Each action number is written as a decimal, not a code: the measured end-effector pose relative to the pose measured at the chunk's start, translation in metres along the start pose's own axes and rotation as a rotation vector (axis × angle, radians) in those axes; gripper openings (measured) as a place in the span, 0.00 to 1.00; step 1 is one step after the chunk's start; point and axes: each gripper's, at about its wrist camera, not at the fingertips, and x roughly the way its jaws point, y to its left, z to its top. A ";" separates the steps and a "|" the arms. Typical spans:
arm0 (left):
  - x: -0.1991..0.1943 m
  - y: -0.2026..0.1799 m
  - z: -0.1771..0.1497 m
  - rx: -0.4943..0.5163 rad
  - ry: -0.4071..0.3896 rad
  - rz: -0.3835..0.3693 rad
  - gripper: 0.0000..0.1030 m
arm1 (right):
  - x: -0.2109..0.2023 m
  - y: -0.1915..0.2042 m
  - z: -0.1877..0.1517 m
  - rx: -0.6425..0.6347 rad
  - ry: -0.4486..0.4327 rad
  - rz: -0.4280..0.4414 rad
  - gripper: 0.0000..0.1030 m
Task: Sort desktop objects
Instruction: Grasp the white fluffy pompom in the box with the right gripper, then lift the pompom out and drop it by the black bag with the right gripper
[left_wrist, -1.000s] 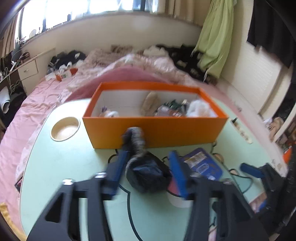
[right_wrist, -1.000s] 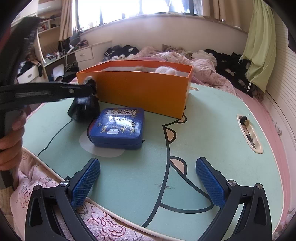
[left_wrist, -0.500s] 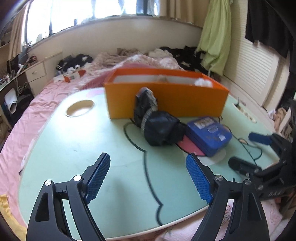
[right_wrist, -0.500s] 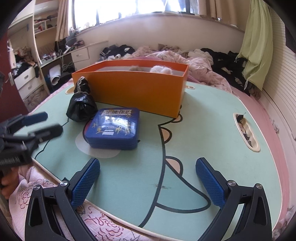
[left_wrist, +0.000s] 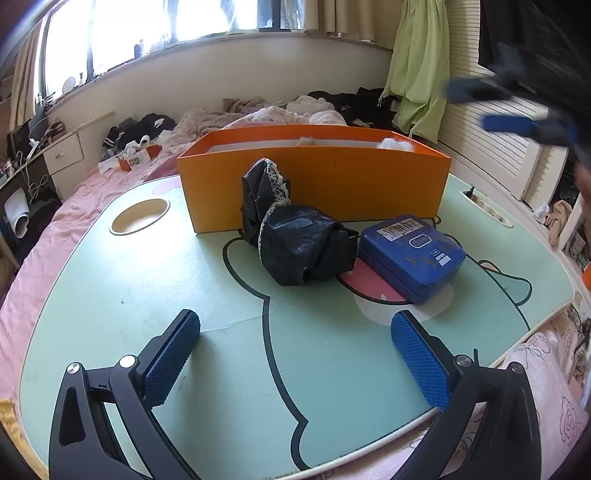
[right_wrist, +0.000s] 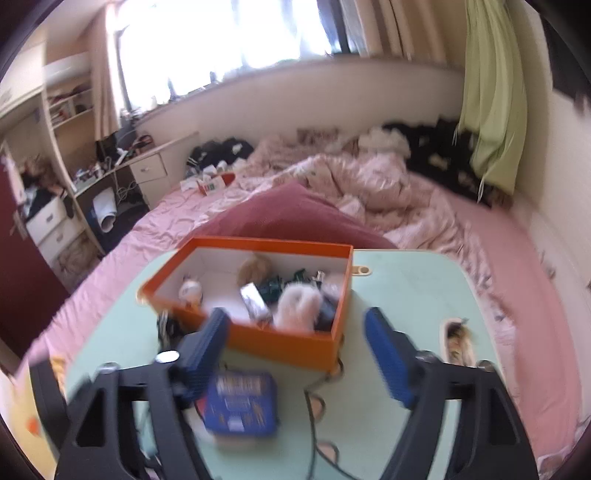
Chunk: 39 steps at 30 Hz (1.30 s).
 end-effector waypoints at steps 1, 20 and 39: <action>0.000 0.000 0.000 0.000 0.000 -0.001 1.00 | 0.011 -0.002 0.008 0.025 0.032 0.014 0.57; 0.004 0.002 -0.003 -0.009 -0.001 0.004 1.00 | 0.089 0.002 0.016 0.077 0.198 0.007 0.22; 0.007 0.006 -0.001 -0.018 -0.007 0.013 1.00 | 0.032 0.044 -0.048 0.031 0.114 0.246 0.45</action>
